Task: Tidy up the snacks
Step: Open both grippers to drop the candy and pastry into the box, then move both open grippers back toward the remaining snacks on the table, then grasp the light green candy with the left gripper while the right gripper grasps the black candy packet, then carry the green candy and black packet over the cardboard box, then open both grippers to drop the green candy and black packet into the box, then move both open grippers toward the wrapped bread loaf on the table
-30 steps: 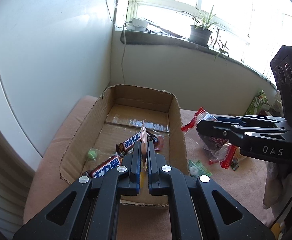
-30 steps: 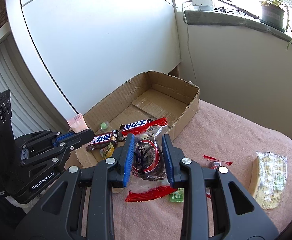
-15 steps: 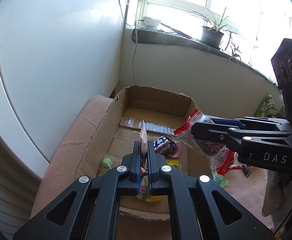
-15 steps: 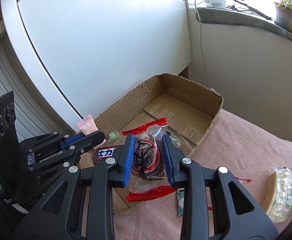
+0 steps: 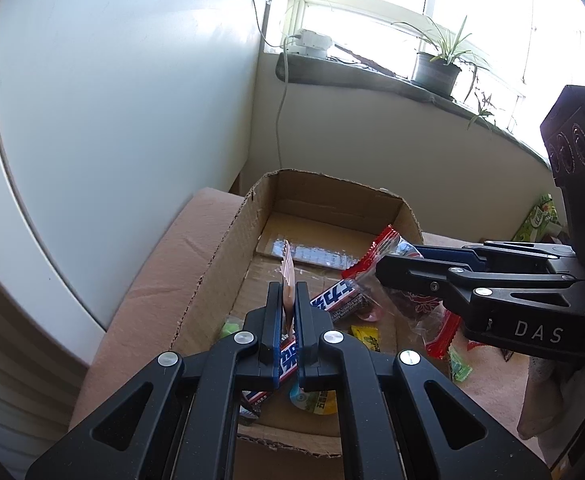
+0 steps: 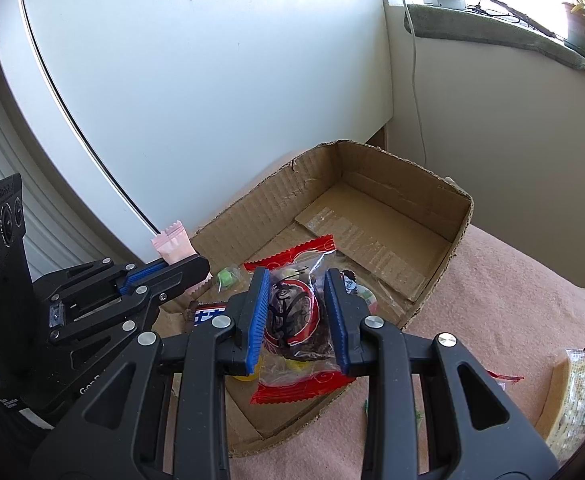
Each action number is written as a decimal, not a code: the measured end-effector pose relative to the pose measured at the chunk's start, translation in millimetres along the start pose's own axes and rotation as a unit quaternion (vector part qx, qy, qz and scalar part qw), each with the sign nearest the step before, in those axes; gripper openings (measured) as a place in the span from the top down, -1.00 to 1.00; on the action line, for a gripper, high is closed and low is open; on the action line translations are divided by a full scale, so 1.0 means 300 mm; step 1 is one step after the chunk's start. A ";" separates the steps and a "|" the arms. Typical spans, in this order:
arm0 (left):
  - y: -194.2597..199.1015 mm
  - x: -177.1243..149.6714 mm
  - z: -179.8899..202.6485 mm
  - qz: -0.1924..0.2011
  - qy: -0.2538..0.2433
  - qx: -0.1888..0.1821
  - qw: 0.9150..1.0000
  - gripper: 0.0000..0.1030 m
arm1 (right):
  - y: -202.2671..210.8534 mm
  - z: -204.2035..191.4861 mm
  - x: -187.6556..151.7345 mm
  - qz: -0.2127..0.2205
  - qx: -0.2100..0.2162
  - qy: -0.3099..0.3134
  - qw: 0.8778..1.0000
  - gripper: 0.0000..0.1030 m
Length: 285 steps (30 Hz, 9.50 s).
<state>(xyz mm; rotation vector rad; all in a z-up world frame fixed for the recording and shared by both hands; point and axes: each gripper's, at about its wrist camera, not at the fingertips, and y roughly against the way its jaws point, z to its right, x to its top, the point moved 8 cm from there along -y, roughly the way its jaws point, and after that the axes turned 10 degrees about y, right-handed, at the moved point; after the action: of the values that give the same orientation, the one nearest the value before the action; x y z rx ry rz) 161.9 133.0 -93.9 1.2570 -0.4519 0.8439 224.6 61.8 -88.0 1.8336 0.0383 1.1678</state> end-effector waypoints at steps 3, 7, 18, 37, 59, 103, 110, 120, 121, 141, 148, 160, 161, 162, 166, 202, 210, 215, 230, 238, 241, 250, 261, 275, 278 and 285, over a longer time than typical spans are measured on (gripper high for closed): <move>0.003 -0.001 0.003 0.001 -0.001 0.002 1.000 0.92 | -0.004 0.000 0.001 -0.001 -0.001 0.001 1.000 0.43; 0.007 0.002 -0.001 0.002 0.002 0.004 1.000 0.90 | 0.000 0.001 0.000 0.000 -0.002 0.000 1.000 0.43; 0.016 0.005 0.000 0.006 0.000 0.009 1.000 0.66 | 0.028 0.011 0.007 0.008 -0.015 0.001 1.000 0.14; 0.095 -0.017 0.046 0.022 0.000 0.005 1.000 -0.04 | 0.236 0.080 -0.078 0.036 -0.073 -0.021 0.996 -0.58; 0.062 -0.263 0.380 -0.053 -0.045 -0.078 0.995 0.28 | 0.519 0.312 -0.495 0.010 -0.142 -0.104 0.984 -0.58; -0.242 -0.373 0.533 -0.128 -0.070 -0.018 0.989 0.00 | 0.241 0.391 -0.565 -0.048 -0.097 -0.099 0.989 0.07; -0.264 -0.365 0.535 -0.121 -0.099 -0.002 0.988 0.29 | 0.237 0.398 -0.565 -0.044 -0.095 -0.102 0.989 0.13; -0.249 -0.376 0.532 -0.116 -0.124 0.006 0.985 0.62 | 0.251 0.413 -0.579 -0.038 -0.094 -0.115 0.988 0.49; -0.248 -0.376 0.531 -0.117 -0.123 0.004 0.985 0.63 | 0.251 0.414 -0.579 -0.037 -0.093 -0.115 0.988 0.50; -0.089 -0.345 0.513 -0.095 -0.089 -0.033 0.991 0.63 | 0.339 0.355 -0.566 -0.018 -0.110 -0.111 0.988 0.53; -0.036 -0.300 0.493 -0.074 -0.080 -0.039 0.993 0.63 | 0.394 0.321 -0.526 -0.004 -0.112 -0.104 0.988 0.53; 0.043 -0.223 0.426 -0.034 -0.068 -0.037 0.996 0.63 | 0.415 0.252 -0.425 0.015 -0.112 -0.085 0.990 0.53; 0.046 -0.217 0.419 -0.032 -0.067 -0.037 0.997 0.63 | 0.415 0.247 -0.418 0.016 -0.110 -0.083 0.990 0.53; 0.050 -0.211 0.411 -0.030 -0.065 -0.037 0.997 0.63 | 0.413 0.241 -0.408 0.017 -0.110 -0.082 0.990 0.53; 0.067 -0.188 0.379 -0.022 -0.058 -0.036 0.997 0.63 | 0.402 0.218 -0.369 0.020 -0.108 -0.075 0.991 0.53; -0.013 0.001 0.109 0.002 -0.016 0.011 1.000 0.63 | 0.120 0.073 0.011 0.027 -0.045 -0.021 0.998 0.53; -0.029 0.012 0.084 0.001 -0.008 0.016 1.000 0.63 | 0.050 0.051 0.050 0.019 -0.031 -0.015 0.999 0.53; -0.040 0.012 0.072 -0.002 -0.003 0.020 1.000 0.63 | 0.011 0.053 0.055 0.012 -0.026 -0.018 0.999 0.53; -0.035 0.021 0.049 -0.001 0.005 0.026 1.000 0.46 | 0.002 0.045 0.065 0.019 -0.017 -0.020 0.999 0.52; -0.011 0.023 0.044 0.004 0.005 0.029 1.000 0.35 | 0.045 0.064 0.063 0.030 -0.032 -0.029 0.999 -0.02; 0.003 0.023 0.049 0.010 0.006 0.029 1.000 0.10 | 0.074 0.076 0.056 0.035 -0.040 -0.033 0.998 -0.36; 0.055 0.016 0.085 0.023 0.002 0.028 0.999 -0.32 | 0.184 0.135 0.014 0.055 -0.076 -0.053 0.994 -0.81; 0.102 -0.012 0.171 0.036 -0.002 0.027 0.999 -0.57 | 0.310 0.228 -0.110 0.054 -0.106 -0.081 0.990 -0.82; 0.096 -0.064 0.337 0.024 -0.030 0.001 0.999 -0.57 | 0.477 0.406 -0.286 0.056 -0.151 -0.130 0.978 -0.82; 0.085 -0.079 0.375 0.018 -0.035 -0.007 0.999 -0.57 | 0.507 0.441 -0.321 0.056 -0.157 -0.140 0.976 -0.82; 0.040 -0.125 0.485 -0.010 -0.040 -0.047 0.998 -0.57 | 0.561 0.532 -0.408 0.052 -0.166 -0.163 0.971 -0.82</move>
<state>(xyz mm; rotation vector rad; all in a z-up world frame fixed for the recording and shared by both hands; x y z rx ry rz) 149.8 -15.8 -72.5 1.2096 -0.5364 0.7494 202.7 -199.1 -72.1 1.7159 -0.4225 0.8662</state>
